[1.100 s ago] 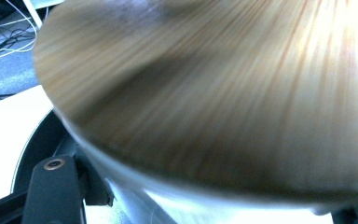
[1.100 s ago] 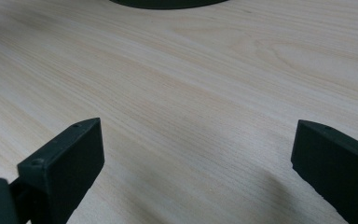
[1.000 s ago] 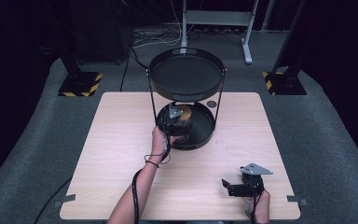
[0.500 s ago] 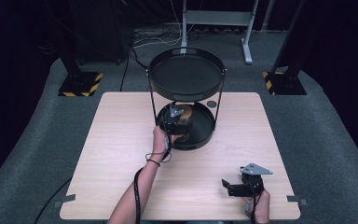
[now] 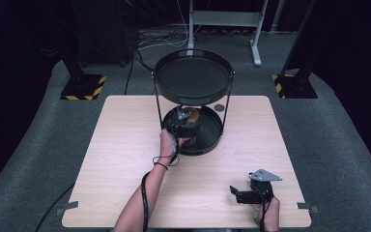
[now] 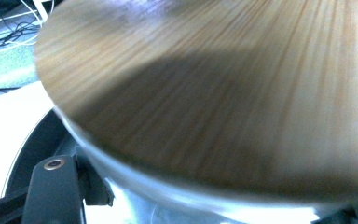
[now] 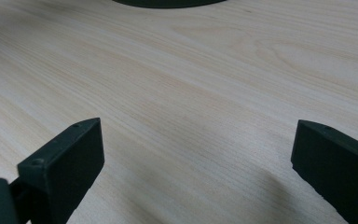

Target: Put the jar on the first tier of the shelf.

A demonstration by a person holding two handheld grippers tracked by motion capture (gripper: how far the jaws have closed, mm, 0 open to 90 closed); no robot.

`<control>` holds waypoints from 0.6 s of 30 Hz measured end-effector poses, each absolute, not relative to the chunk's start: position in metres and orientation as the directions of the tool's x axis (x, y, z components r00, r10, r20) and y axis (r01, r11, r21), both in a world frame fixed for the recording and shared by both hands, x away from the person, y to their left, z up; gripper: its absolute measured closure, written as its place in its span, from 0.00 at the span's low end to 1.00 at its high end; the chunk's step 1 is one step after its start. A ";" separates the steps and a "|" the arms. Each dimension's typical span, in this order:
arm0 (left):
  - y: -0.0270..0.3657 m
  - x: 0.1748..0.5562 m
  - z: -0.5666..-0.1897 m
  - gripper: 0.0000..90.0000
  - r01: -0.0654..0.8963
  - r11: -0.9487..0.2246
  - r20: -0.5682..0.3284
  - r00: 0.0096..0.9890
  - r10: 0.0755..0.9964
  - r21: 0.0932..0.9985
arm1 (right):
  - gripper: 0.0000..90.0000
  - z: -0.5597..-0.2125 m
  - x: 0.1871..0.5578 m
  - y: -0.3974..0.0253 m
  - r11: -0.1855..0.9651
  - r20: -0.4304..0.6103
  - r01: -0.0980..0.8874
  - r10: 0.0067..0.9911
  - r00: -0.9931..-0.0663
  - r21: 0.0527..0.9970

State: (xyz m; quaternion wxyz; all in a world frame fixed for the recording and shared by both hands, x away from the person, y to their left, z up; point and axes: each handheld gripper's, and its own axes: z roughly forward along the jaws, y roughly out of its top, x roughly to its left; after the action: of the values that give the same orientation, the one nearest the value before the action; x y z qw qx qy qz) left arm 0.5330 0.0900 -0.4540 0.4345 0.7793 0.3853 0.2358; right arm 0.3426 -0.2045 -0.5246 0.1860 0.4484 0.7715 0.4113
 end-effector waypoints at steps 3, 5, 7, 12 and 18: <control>0.090 0.535 -0.456 0.28 0.400 -0.320 0.028 0.588 0.809 0.859 | 0.02 -0.525 0.343 -0.205 0.260 0.081 0.539 0.845 -0.529 0.801; 0.090 0.536 -0.457 0.28 0.402 -0.310 0.018 0.586 0.810 0.861 | 0.02 -0.525 0.342 -0.204 0.261 0.080 0.538 0.845 -0.529 0.802; 0.089 0.537 -0.459 0.28 0.405 -0.315 0.020 0.587 0.809 0.858 | 0.02 -0.524 0.342 -0.204 0.262 0.078 0.536 0.845 -0.530 0.802; 0.089 0.539 -0.463 0.28 0.413 -0.308 0.010 0.584 0.812 0.857 | 0.02 -0.524 0.342 -0.205 0.262 0.078 0.535 0.844 -0.530 0.803; 0.091 0.538 -0.466 0.28 0.394 -0.299 0.009 0.592 0.806 0.869 | 0.02 -0.524 0.342 -0.204 0.263 0.075 0.533 0.845 -0.530 0.804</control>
State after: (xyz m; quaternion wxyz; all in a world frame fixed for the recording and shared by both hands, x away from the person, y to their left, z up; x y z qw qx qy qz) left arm 0.5384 0.0907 -0.4664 0.4468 0.7723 0.3884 0.2303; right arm 0.3419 -0.2044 -0.5244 0.1891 0.4463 0.7718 0.4116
